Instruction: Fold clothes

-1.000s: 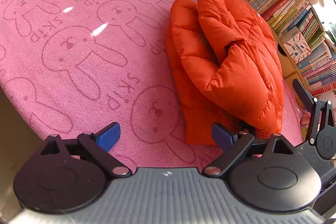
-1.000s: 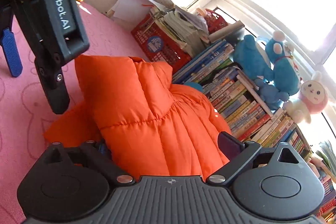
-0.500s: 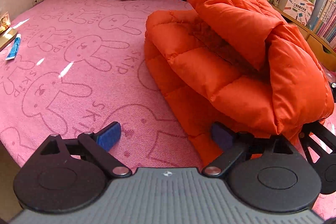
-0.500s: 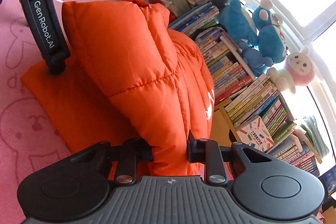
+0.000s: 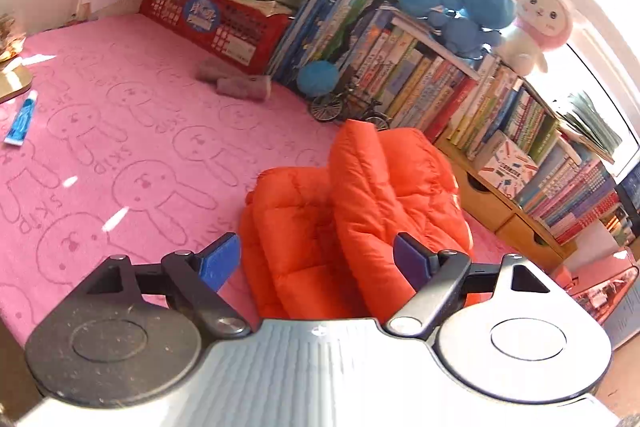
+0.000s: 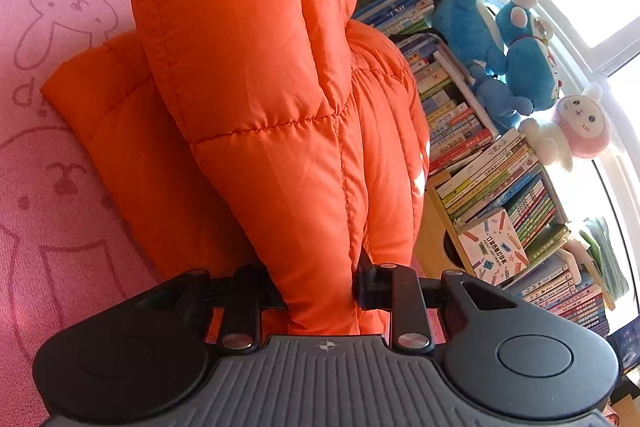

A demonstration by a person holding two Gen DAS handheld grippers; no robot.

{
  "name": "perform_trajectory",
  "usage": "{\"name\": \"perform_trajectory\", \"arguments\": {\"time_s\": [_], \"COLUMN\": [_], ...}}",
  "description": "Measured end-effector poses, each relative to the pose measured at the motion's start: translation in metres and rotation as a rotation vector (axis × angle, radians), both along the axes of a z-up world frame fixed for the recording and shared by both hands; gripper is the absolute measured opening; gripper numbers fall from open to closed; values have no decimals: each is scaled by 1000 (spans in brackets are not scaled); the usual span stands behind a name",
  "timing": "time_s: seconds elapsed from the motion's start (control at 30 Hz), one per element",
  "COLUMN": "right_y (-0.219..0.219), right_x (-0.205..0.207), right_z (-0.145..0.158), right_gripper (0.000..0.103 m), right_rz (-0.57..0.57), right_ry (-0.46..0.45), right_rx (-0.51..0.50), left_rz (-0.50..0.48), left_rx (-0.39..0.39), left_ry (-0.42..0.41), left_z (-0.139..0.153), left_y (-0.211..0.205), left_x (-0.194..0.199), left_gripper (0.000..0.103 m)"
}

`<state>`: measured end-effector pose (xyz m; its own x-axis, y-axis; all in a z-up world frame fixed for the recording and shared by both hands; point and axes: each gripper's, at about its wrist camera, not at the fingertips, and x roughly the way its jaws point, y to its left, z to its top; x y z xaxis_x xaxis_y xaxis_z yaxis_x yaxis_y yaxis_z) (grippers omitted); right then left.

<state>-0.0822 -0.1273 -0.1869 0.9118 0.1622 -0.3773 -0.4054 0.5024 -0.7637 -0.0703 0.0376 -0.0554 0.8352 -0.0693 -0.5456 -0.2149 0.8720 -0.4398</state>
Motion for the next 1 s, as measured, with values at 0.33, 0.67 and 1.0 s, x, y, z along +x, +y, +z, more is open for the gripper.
{"name": "perform_trajectory", "arguments": {"time_s": [0.33, 0.67, 1.0], "right_y": [-39, -41, -28], "right_x": [32, 62, 32], "right_z": [13, 65, 45], "right_gripper": [57, 21, 44], "right_rz": [-241, -421, -418], "right_ry": [84, 543, 329], "right_rx": [178, 767, 596], "left_rz": [-11, 44, 31], "left_rx": [117, 258, 295], "left_ry": [184, 146, 229], "left_z": [-61, -47, -80], "left_y": [-33, -3, 22], "left_x": [13, 17, 27], "left_gripper": [87, 87, 100]}}
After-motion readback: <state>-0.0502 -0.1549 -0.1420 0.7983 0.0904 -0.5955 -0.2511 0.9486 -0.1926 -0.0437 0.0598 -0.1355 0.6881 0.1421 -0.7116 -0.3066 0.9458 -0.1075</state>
